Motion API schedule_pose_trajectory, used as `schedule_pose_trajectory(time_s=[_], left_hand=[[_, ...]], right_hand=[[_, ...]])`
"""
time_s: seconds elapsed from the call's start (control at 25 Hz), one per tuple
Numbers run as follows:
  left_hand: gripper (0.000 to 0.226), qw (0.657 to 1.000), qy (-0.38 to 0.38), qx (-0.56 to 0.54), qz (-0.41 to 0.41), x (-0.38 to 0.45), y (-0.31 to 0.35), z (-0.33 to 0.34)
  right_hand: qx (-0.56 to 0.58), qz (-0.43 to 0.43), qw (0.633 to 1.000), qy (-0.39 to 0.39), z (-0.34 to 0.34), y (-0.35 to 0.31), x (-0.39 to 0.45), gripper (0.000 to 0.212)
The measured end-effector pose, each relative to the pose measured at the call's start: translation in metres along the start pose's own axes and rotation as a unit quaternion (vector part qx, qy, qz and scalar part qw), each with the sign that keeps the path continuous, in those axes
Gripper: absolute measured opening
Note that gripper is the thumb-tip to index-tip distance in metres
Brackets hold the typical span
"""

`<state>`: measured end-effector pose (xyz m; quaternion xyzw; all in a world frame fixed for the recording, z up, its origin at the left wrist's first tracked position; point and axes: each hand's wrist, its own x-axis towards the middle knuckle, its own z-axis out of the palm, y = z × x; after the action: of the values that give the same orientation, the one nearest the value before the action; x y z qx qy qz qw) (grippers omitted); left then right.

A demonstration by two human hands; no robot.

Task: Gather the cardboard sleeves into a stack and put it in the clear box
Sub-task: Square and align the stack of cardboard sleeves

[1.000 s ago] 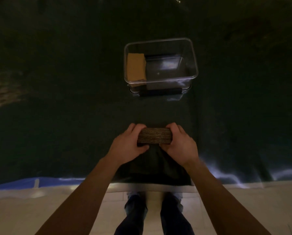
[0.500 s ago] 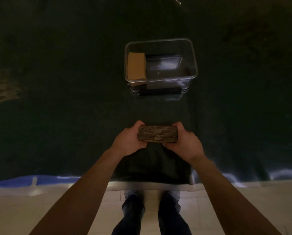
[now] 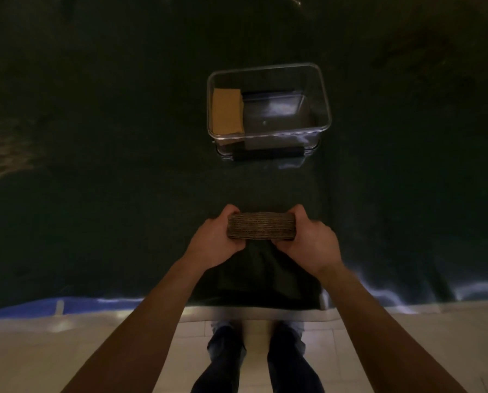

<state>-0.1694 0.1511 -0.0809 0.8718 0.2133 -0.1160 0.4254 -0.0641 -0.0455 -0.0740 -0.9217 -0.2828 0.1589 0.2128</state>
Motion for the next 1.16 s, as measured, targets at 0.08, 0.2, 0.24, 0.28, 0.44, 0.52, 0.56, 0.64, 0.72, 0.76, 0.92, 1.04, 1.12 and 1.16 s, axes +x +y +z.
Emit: schedule_pose_trajectory(time_s=[0.08, 0.2, 0.24, 0.28, 0.44, 0.52, 0.56, 0.64, 0.72, 0.76, 0.92, 1.04, 1.12, 1.16], left_hand=[[0.051, 1.000, 0.013, 0.005, 0.009, 0.001, 0.000, 0.001], [0.047, 0.999, 0.009, 0.031, -0.019, -0.003, 0.001, 0.010], [0.046, 0.999, 0.012, 0.025, -0.019, -0.002, 0.001, 0.011], [0.046, 1.000, 0.017, 0.012, -0.014, -0.001, 0.001, 0.010], [0.043, 0.998, 0.031, 0.045, -0.007, -0.002, 0.002, 0.008], [0.041, 0.996, 0.032, 0.072, -0.029, -0.005, 0.003, 0.014], [0.041, 0.996, 0.033, 0.073, -0.036, -0.004, 0.004, 0.014], [0.042, 0.997, 0.022, 0.060, -0.045, -0.002, 0.002, 0.012], [0.046, 0.998, 0.016, 0.039, -0.046, -0.003, 0.000, 0.011], [0.049, 0.999, 0.018, 0.021, -0.047, -0.005, -0.002, 0.013], [0.073, 0.999, 0.041, -0.006, -0.016, -0.021, -0.011, 0.014], [0.075, 0.983, 0.074, -0.166, 0.022, -0.036, -0.017, 0.009], [0.059, 0.894, 0.183, -0.409, 0.002, -0.042, -0.007, 0.021], [0.053, 0.850, 0.226, -0.475, -0.027, -0.041, 0.003, 0.032]], right_hand=[[0.003, -0.004, 1.000, 0.017, 0.000, 0.001, -0.002, 0.046], [0.006, 0.033, 0.999, -0.034, 0.000, -0.002, -0.005, 0.045], [-0.001, 0.030, 0.999, -0.027, 0.000, -0.003, -0.004, 0.044], [-0.005, 0.020, 1.000, -0.006, -0.001, -0.003, -0.002, 0.043], [0.013, 0.029, 0.999, -0.006, 0.001, -0.002, -0.004, 0.044], [0.018, 0.051, 0.998, -0.035, 0.004, -0.001, -0.007, 0.046], [0.012, 0.053, 0.998, -0.036, 0.004, -0.001, -0.006, 0.047], [0.008, 0.053, 0.998, -0.032, 0.003, 0.000, -0.004, 0.049], [0.010, 0.047, 0.999, -0.025, 0.004, 0.001, -0.004, 0.048], [0.014, 0.046, 0.999, -0.023, 0.004, 0.002, -0.005, 0.048], [0.032, 0.036, 0.999, -0.020, 0.004, 0.005, -0.006, 0.052], [0.041, 0.034, 0.998, -0.023, 0.004, 0.006, -0.006, 0.053], [0.038, 0.034, 0.998, -0.023, 0.004, 0.006, -0.006, 0.054], [0.035, 0.036, 0.998, -0.023, 0.005, 0.006, -0.006, 0.054]])
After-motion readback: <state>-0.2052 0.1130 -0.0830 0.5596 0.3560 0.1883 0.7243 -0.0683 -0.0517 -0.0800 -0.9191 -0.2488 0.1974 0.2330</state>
